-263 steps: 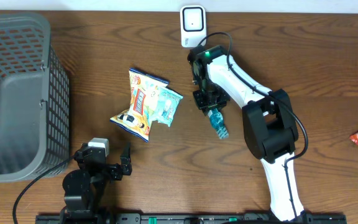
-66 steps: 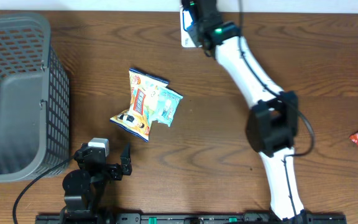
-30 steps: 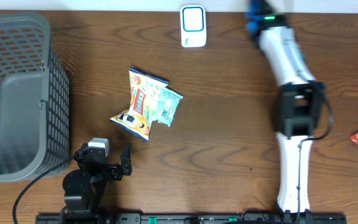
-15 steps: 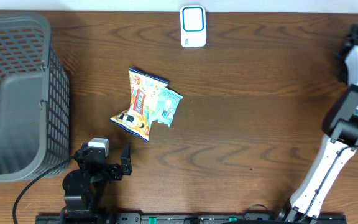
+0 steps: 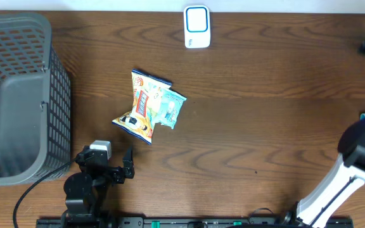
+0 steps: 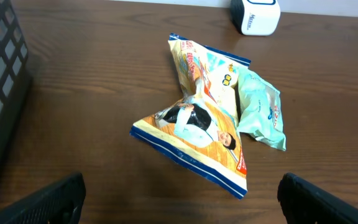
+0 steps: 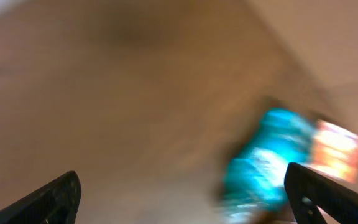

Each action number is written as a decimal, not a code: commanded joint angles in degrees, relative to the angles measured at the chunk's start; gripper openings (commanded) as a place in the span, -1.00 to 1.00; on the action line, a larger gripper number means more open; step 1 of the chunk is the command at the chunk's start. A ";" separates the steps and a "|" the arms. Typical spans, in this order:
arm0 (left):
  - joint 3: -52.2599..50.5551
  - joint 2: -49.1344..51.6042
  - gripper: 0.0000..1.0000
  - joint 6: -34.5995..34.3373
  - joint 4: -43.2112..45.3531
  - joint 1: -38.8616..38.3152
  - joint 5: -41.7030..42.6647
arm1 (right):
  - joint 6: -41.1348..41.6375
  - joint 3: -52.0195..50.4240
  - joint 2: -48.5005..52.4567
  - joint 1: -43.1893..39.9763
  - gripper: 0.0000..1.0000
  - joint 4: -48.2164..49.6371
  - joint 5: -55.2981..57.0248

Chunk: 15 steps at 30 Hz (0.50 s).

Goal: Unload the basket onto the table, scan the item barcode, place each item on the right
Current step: 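Carry the bottle right to the table edge and release it, then move the right gripper left and grasp the mint-green packet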

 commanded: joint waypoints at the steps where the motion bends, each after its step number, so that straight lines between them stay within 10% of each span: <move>1: -0.83 -0.09 0.97 -0.26 -0.96 0.20 0.46 | 1.60 0.50 -6.58 4.66 0.99 -1.75 -33.00; 15: -0.83 -0.09 0.97 -0.26 -0.96 0.20 0.46 | 10.80 0.07 -2.84 39.80 0.98 -14.88 -44.52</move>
